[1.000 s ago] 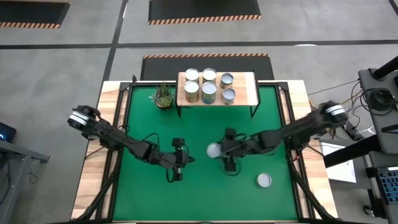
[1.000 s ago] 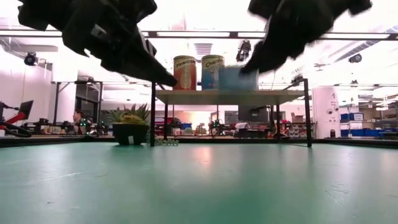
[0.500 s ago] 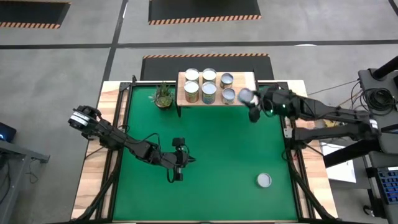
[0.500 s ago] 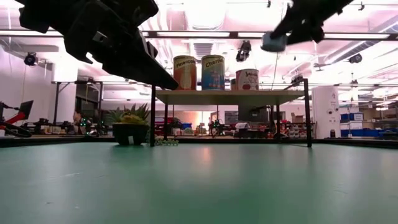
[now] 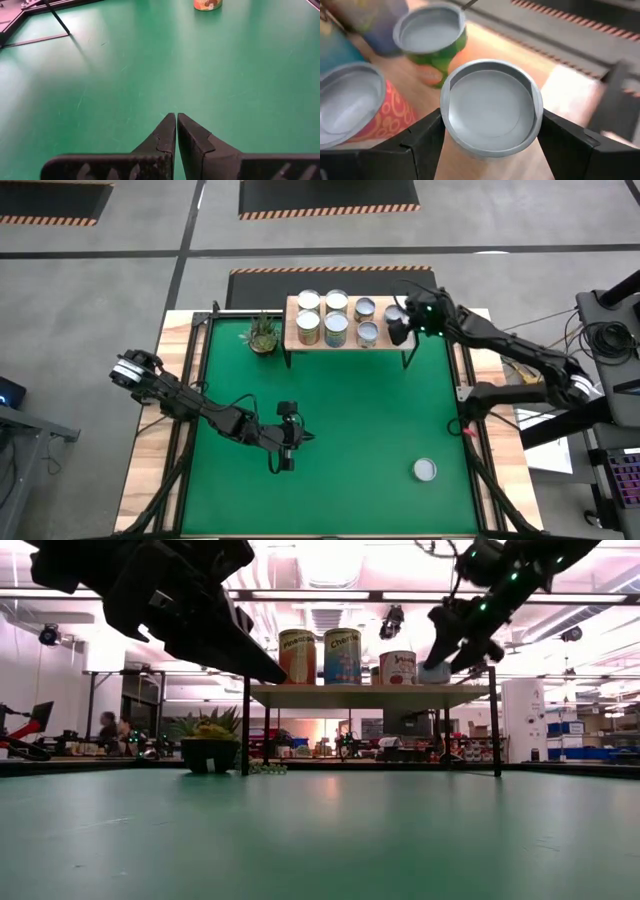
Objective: Pick and place cans onto a shelf
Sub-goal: Put the canned tuna on the shelf
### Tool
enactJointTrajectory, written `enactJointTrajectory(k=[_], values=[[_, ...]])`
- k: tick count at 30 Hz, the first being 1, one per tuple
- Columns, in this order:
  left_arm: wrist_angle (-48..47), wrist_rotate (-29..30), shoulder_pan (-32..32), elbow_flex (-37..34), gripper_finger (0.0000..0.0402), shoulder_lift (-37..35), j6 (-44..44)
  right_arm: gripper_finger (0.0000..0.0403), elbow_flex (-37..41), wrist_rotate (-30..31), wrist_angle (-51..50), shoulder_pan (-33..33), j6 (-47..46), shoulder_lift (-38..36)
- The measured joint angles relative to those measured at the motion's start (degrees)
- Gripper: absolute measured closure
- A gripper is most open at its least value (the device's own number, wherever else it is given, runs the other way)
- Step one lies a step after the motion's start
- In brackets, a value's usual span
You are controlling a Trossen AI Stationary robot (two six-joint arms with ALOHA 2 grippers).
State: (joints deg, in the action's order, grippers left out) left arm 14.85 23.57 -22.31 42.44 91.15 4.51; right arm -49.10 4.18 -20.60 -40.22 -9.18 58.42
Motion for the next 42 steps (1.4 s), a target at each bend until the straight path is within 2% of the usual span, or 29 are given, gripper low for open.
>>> enactJointTrajectory(k=[6, 10, 17, 21, 25, 30, 33, 42], values=[[-0.07, 0.45, 0.07, -0.23, 0.0402, 0.0, -0.98, 0.0124, 0.02, -1.18, 0.83, -1.18, 1.44, 3.84], [-0.07, 2.41, 0.15, -0.23, 0.0402, 0.0, -1.47, 0.01, 0.02, -1.26, 1.83, -1.06, 1.48, 4.76], [-0.09, 2.47, 0.66, -0.23, 0.0402, 0.0, -2.1, 0.0058, 0.02, -1.0, 2.45, -1.08, 0.82, 4.16], [-0.1, 2.47, 0.85, -0.23, 0.0402, 0.02, -2.31, 0.0056, -0.67, -0.54, 1.32, -1.08, -0.7, 2.01], [-0.38, 2.47, 1.01, -0.25, 0.0402, 0.02, -2.36, 0.0069, -4.53, -0.61, -3.16, -1.06, -0.54, -0.82], [-0.44, 2.46, 1.22, -0.25, 0.0402, 0.02, -2.36, 0.0122, -9.66, -0.6, -10.98, 0.64, 0.16, -2.27], [-0.42, 2.45, 1.44, -0.25, 0.0402, 0.02, -2.36, 0.0178, -10.92, -0.72, -14.07, 1.61, 0.27, -1.56], [-0.42, 2.45, 1.53, -0.65, 0.0402, 0.02, -2.35, 0.0359, -10.27, 0.44, -11.22, 1.43, 3.74, 5.7]])
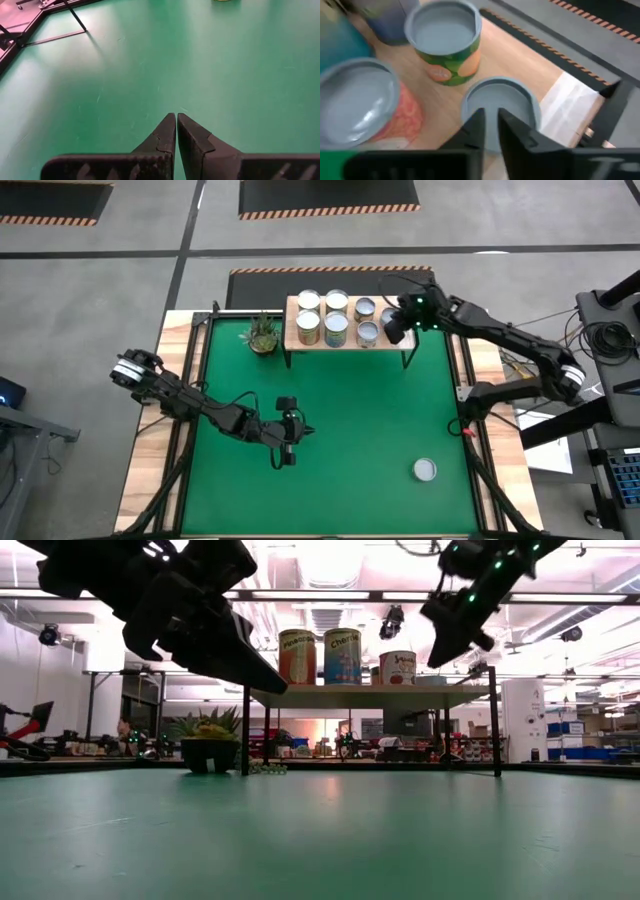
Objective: Pick and place cans onto a shelf
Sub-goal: Put the canned tuna on the shelf
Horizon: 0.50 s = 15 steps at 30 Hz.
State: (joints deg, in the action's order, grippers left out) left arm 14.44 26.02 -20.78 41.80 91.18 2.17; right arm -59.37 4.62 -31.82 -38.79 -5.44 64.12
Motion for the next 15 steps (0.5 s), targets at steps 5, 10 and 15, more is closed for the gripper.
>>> enactJointTrajectory(k=[5, 10, 15], values=[[0.04, 0.0, 0.0, -0.3, 0.0402, 0.0, 0.01, 0.0389, -1.19, 0.92, 0.83, -0.47, 1.49, 5.47], [0.04, 0.0, 0.0, -0.37, 0.0402, 0.0, 0.03, 0.039, -3.81, 1.96, 1.23, -1.33, 1.37, 9.87], [0.04, 0.0, 0.0, -0.39, 0.0402, 0.0, 0.25, 0.039, -6.91, 5.61, -0.65, -1.49, -1.35, 12.72]])
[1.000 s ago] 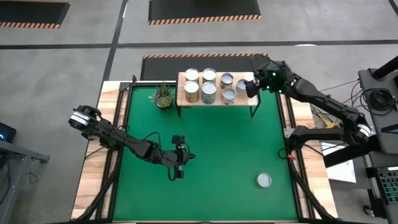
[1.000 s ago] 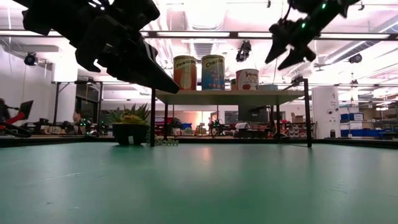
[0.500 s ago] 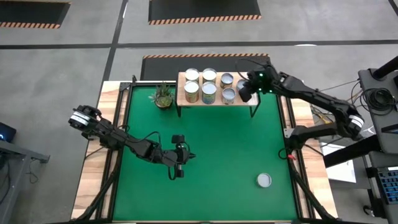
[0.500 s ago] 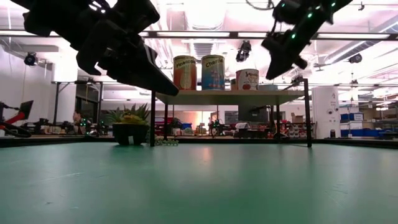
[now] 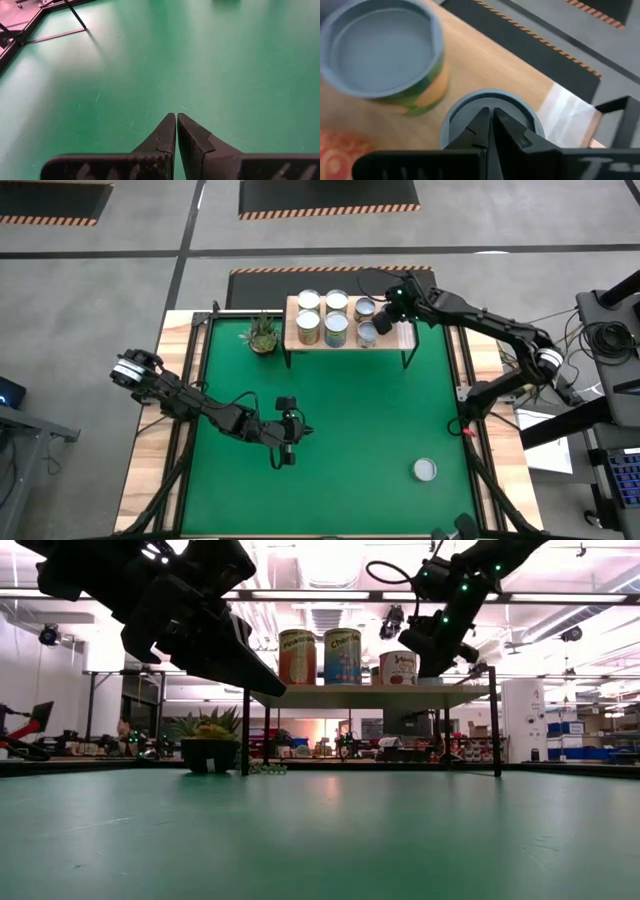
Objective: Pick and place cans onto a shelf
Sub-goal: Put the canned tuna on the shelf
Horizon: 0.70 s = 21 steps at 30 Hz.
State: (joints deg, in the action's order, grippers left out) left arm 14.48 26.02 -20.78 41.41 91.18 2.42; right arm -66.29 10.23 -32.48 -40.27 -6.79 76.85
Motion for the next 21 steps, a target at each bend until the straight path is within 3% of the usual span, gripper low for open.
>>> enactJointTrajectory(k=[21], values=[[0.0, 0.0, 0.07, -0.46, 0.0402, -0.04, 0.22, 0.039, -2.68, 1.37, -8.17, 0.0, -4.98, -0.62]])
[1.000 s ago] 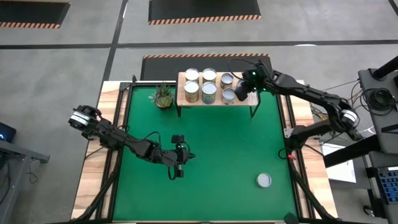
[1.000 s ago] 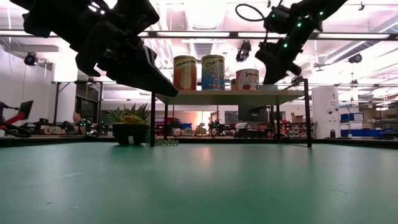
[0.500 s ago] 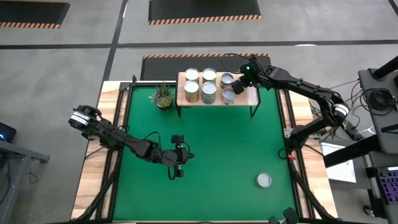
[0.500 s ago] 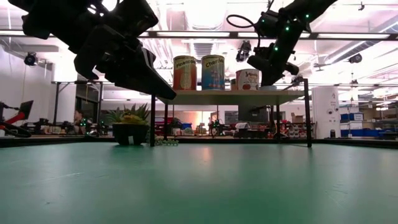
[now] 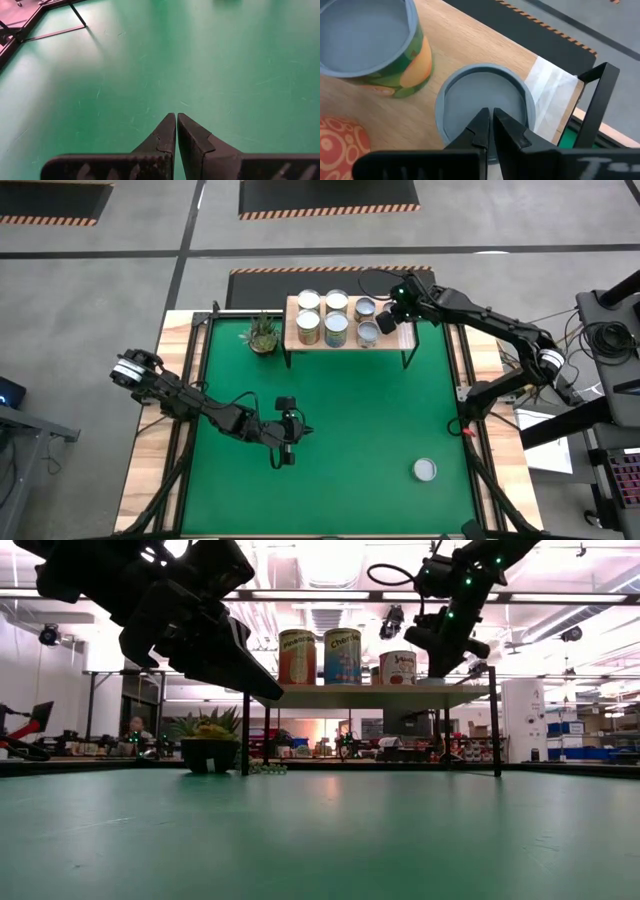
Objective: Pick and place cans onto a shelf
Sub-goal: Put the canned tuna on the shelf, then put the canned mushrooms on the shelf
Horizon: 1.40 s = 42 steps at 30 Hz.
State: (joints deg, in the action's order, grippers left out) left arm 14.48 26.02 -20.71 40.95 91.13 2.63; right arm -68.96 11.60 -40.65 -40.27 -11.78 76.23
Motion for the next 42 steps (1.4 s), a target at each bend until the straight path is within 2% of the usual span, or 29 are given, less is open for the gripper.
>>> enactJointTrajectory(k=[8, 11, 14, 20, 22, 27, 30, 32, 35, 38, 42], values=[[0.02, -0.02, 0.0, 0.0, 0.0402, -0.28, 0.22, 0.039, -1.59, 0.02, -0.37, 0.91, 0.19, -2.48], [0.02, -0.04, 0.0, 0.0, 0.0402, -0.9, 0.22, 0.039, -3.41, -0.12, -3.66, 3.11, -0.36, -5.26], [0.04, -0.04, 0.0, 0.0, 0.0402, -1.66, -0.02, 0.039, -4.25, -3.2, -6.78, 7.27, -2.7, -8.56], [0.09, -0.04, 0.0, -0.02, 0.0402, -2.16, 2.0, 0.039, -2.46, -13.67, -10.81, 21.17, -12.76, -14.05], [0.09, -0.07, 0.0, -0.07, 0.0402, -2.14, 3.01, 0.039, -1.52, -14.21, -13.76, 27.09, -19.23, -14.75], [0.42, -1.69, -0.11, -0.09, 0.0402, -2.16, 3.97, 0.039, 1.17, -15.04, -28.78, 42.15, -38.92, -13.34], [0.53, -1.87, -0.21, 0.07, 0.0402, -2.16, 5.27, 0.039, 4.67, -20.82, -34.07, 49.89, -48.22, -11.68], [0.55, -1.92, -0.31, 0.09, 0.0402, -2.16, 6.09, 0.039, 7.8, -24.84, -33.4, 54.72, -55.01, -11.2], [0.54, -1.97, -0.45, 0.07, 0.0402, -2.16, 7.53, 0.039, 12.45, -27.39, -27.73, 62.09, -63.06, -10.84], [0.5, -1.99, -0.71, 0.04, 0.0402, -2.16, 8.36, 0.039, 17.04, -27.43, -18.13, 68.63, -70.0, -10.95], [0.52, -2.0, -1.52, 0.04, 0.0402, -2.16, 8.41, 0.039, 22.08, -23.31, -6.07, 75.62, -78.0, -10.88]])
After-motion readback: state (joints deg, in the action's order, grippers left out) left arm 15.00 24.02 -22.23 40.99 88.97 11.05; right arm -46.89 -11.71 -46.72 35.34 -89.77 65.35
